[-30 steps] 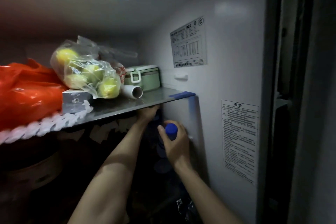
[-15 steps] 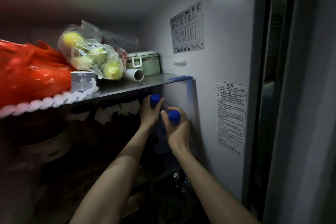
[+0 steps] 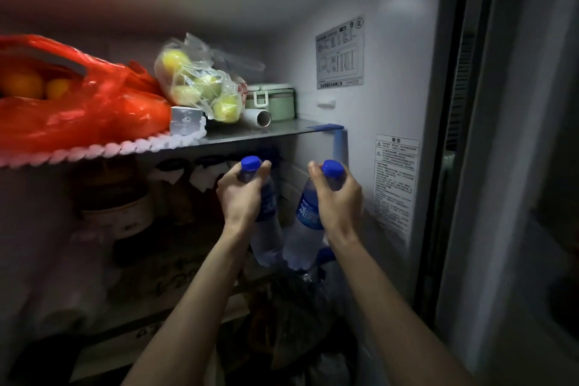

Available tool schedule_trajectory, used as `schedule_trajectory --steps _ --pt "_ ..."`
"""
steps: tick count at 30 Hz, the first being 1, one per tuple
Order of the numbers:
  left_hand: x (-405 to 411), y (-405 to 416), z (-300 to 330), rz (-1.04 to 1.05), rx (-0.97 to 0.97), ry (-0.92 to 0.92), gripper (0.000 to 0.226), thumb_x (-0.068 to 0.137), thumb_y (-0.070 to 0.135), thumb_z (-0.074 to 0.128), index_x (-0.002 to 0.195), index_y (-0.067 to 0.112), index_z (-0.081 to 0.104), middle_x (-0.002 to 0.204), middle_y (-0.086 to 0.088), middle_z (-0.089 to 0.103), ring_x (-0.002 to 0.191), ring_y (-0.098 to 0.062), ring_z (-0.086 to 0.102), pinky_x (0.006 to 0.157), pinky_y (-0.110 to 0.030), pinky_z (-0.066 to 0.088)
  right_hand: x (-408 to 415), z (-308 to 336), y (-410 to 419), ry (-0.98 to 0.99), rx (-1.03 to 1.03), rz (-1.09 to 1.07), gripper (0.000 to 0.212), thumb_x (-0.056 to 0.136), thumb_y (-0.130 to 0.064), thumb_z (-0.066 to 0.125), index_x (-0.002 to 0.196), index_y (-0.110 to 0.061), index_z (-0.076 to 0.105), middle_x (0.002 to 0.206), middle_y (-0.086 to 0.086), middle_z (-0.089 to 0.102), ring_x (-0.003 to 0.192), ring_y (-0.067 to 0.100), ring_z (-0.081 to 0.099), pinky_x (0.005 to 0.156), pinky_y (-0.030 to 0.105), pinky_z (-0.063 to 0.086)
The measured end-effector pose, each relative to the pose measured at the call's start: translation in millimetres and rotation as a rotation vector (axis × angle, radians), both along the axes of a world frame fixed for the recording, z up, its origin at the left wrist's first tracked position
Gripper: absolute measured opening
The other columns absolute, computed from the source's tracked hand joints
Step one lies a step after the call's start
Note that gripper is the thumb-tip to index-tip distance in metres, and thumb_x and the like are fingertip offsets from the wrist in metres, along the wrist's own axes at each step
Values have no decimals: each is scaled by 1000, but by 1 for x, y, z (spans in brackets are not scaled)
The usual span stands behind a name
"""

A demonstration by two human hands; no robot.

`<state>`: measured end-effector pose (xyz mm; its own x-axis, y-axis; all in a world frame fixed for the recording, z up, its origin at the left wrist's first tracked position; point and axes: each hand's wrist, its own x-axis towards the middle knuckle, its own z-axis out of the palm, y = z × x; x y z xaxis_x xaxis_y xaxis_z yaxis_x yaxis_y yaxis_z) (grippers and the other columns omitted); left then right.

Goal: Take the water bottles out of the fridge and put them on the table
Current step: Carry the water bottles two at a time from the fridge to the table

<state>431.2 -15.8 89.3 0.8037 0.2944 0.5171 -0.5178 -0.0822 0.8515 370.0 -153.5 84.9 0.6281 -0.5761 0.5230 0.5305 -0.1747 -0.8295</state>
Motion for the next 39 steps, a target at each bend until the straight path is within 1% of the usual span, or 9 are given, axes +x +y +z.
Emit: schedule_trajectory --steps 4,11,14,17,22,25,29,35,39 --pt "-51 6 10 39 23 -55 26 74 42 80 86 20 76 82 4 76 83 -10 71 85 -41 58 -32 6 3 17 -27 85 29 86 -43 71 88 -15 69 82 -3 72 75 7 66 71 18 51" --pt "-173 7 30 82 58 -81 27 77 35 82 94 15 76 87 1 76 83 -11 71 74 -25 54 -113 16 1 35 -65 245 36 84 -44 73 97 -11 70 86 -4 71 81 10 68 81 36 58" --pt "-242 -2 29 170 74 -79 17 79 29 81 89 17 73 77 8 72 68 7 64 63 -13 47 -165 17 -7 20 -77 314 33 85 -43 72 96 -12 69 86 -1 70 83 16 69 85 43 57" --pt "-314 -13 20 305 71 -44 12 82 30 78 82 21 70 71 14 66 57 16 58 53 -6 41 -224 15 -19 48 -136 433 16 88 -41 70 83 -27 64 81 -8 67 81 12 66 84 41 55" --pt "-412 -24 4 347 36 97 11 82 35 77 81 28 68 79 12 69 79 -2 65 83 -32 53 -311 12 -32 92 -235 637 23 89 -40 69 84 -17 66 78 -6 68 77 11 66 75 32 50" --pt "-460 -26 2 369 7 105 10 82 32 77 84 26 69 81 9 71 82 -6 66 81 -30 52 -351 14 -30 114 -275 734 23 88 -40 69 92 -18 68 86 1 72 85 18 70 82 37 55" --pt "-517 -17 1 378 -50 135 21 80 35 77 95 21 72 92 3 75 94 -15 68 86 -32 52 -402 18 -20 87 -289 806 23 85 -42 72 82 -19 68 82 5 74 85 26 71 83 45 57" --pt "-616 13 3 450 -118 111 10 80 30 78 82 23 71 89 -3 76 93 -19 71 88 -39 55 -482 20 11 63 -315 924 16 86 -36 73 83 -21 69 77 -4 73 74 6 69 71 28 54" --pt "-700 49 1 489 -191 112 7 82 25 77 84 25 71 86 3 75 80 -5 71 76 -27 57 -550 14 49 64 -335 1018 24 86 -37 73 86 -13 71 82 6 74 80 19 71 80 39 56"
